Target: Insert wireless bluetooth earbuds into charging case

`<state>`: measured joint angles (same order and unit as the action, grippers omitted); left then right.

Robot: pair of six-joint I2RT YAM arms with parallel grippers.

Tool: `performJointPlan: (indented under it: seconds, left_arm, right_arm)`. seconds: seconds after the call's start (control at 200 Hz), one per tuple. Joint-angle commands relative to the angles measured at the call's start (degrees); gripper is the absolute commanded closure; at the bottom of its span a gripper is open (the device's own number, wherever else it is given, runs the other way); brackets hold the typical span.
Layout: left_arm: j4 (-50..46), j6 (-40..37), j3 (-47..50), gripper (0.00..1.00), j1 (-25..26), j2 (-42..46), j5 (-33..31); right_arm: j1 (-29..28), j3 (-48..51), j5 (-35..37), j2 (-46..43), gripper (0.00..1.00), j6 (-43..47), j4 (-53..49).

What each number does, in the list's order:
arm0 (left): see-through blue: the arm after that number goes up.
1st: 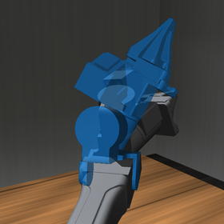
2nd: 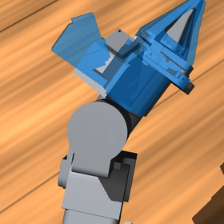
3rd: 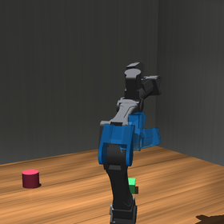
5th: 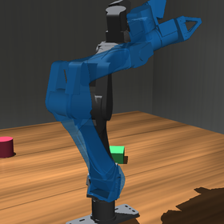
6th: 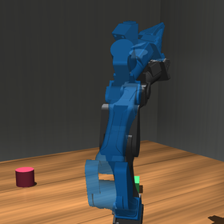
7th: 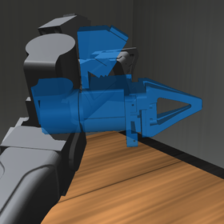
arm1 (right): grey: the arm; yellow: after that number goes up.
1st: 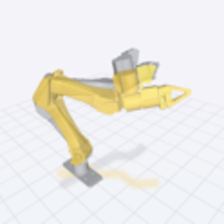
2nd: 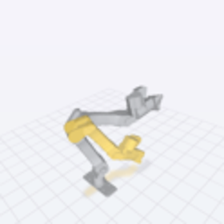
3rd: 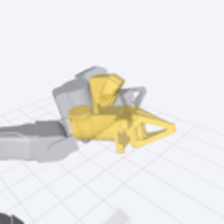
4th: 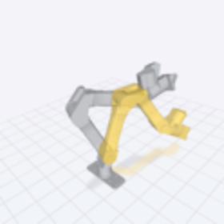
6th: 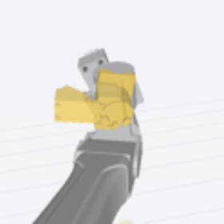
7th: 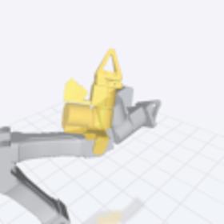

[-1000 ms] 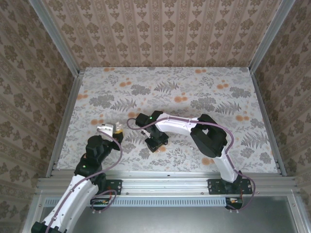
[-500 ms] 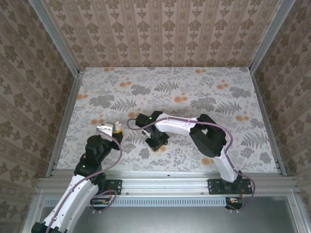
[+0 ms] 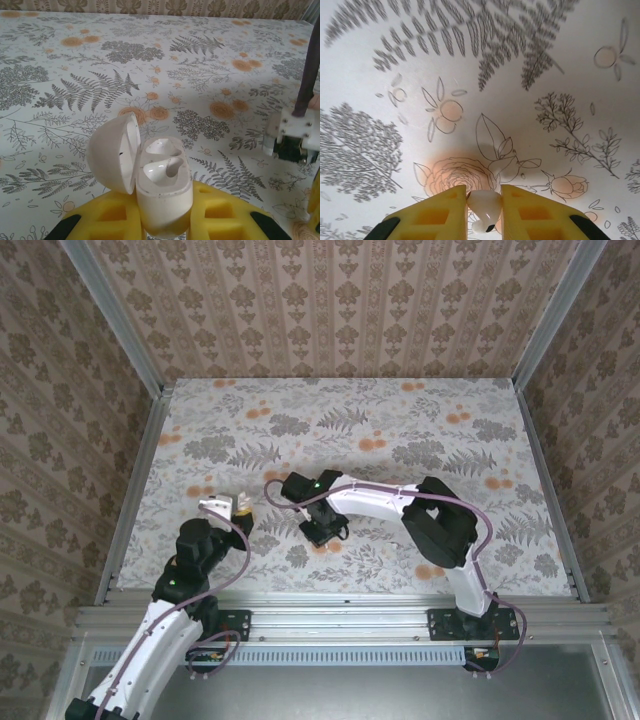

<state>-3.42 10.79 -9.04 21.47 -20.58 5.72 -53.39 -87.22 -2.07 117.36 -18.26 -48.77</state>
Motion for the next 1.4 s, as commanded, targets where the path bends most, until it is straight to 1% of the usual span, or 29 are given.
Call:
performJointPlan:
  seconds: [0.0, 0.215, 0.55, 0.97, 1.4]
  left_arm:
    - [1.78, 1.59, -1.08, 1.00, -0.56, -0.78, 1.13]
    - [3.75, 1.96, -1.37, 1.00, -0.66, -4.31, 2.45]
    - [4.26, 2.51, -1.07, 1.00, -0.73, -5.35, 3.81]
    - [6.71, 3.37, 1.12, 1.00, -1.53, -7.15, 6.99]
    - [12.92, 4.58, 4.55, 1.00, -3.02, -9.36, 11.31]
  right_arm:
    - [1.31, 0.54, -0.23, -3.34, 0.79, -2.06, 2.67]
    - [3.34, 2.25, -2.56, -5.58, 0.79, -3.44, 6.98]
    - [6.67, 6.07, -7.10, -9.45, 0.79, -6.05, 15.27]
    - [7.91, 6.36, -9.53, -11.28, 0.80, -6.87, 20.41]
    - [8.12, 6.36, -10.91, -15.28, 0.82, -5.22, 24.83]
